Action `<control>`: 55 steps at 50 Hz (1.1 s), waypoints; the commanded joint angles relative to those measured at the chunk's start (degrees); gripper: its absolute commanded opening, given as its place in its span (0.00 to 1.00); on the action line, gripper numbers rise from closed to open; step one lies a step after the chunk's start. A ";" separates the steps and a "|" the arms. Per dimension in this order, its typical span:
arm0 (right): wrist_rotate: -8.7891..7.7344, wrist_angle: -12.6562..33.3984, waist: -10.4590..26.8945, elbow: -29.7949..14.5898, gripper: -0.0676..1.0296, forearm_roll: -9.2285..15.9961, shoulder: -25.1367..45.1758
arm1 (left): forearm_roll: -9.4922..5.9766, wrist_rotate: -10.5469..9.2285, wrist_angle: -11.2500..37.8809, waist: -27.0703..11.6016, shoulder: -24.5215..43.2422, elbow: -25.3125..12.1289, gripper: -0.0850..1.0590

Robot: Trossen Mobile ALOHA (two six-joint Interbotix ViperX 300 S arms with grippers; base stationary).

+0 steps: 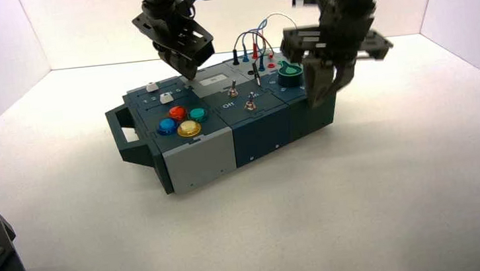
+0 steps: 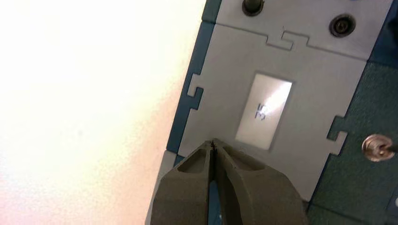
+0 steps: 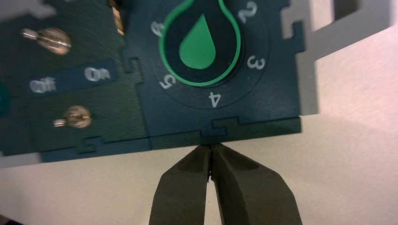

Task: Rotate the box counterclockwise.

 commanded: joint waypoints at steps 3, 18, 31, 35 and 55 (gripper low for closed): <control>0.00 -1.32 0.00 -0.18 0.04 -0.18 -5.19 | 0.26 0.09 -0.18 0.53 -5.10 -0.88 0.05; -0.09 -0.97 0.18 2.37 0.04 -0.79 -8.35 | 0.44 0.44 1.93 0.53 -9.05 -0.88 0.05; -0.09 0.62 0.26 5.01 0.04 -2.99 -16.00 | 0.44 0.35 4.04 0.53 -15.21 1.93 0.05; -0.09 1.58 0.53 5.01 0.04 -3.34 -17.84 | 0.35 0.26 4.48 0.44 -17.05 2.64 0.05; -0.88 4.31 0.88 5.98 0.04 -3.52 -23.38 | 0.18 -0.62 5.19 0.53 -20.30 6.86 0.05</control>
